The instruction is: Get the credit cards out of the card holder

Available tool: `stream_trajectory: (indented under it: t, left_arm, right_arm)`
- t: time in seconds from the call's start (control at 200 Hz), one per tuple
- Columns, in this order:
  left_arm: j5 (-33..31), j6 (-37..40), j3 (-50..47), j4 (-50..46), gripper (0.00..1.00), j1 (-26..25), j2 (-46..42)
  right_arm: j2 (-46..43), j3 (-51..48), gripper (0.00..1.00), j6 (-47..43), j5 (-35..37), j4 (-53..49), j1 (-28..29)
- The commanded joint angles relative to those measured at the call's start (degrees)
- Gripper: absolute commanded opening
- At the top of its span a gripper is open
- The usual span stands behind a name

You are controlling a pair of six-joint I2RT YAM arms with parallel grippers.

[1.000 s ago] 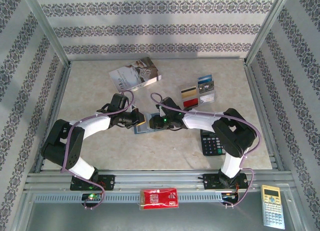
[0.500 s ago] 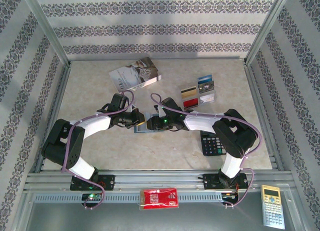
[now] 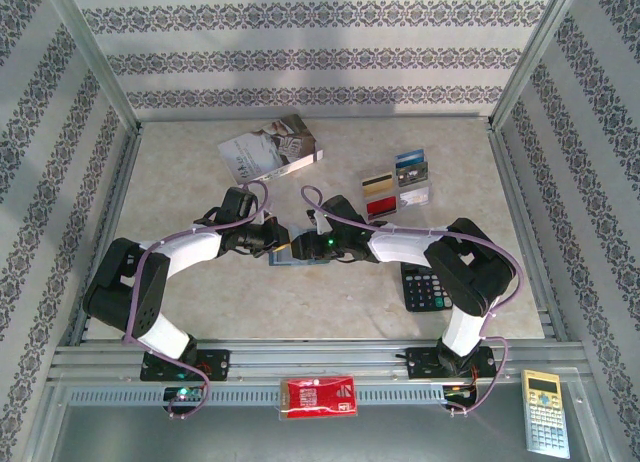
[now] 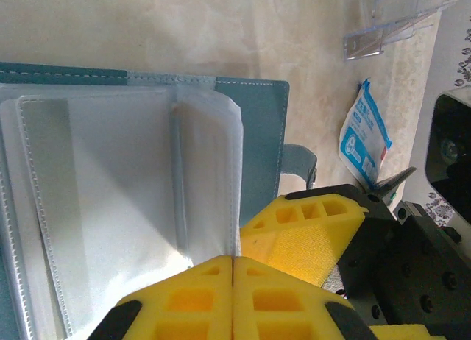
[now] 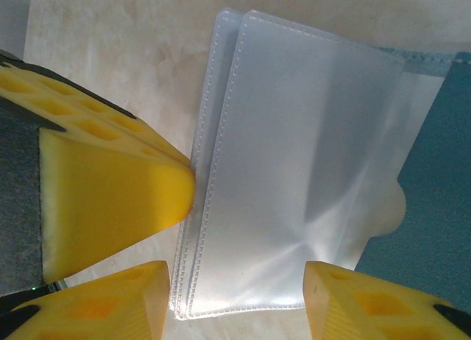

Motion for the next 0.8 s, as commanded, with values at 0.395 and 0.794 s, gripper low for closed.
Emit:
stream_trajectory:
  t: [0.395, 0.794]
  left_arm:
    - [-1.02, 0.72, 0.21, -1.9, 0.1, -0.09, 0.52]
    - [-7.54, 4.35, 2.6, -10.07, 0.33, -0.09, -2.29]
  right_arm:
    - [-0.39, -1.31, 0.37, 0.96, 3.51, -0.55, -0.56]
    - [-3.95, -2.94, 0.35, 1.95, 7.74, -1.35, -1.62]
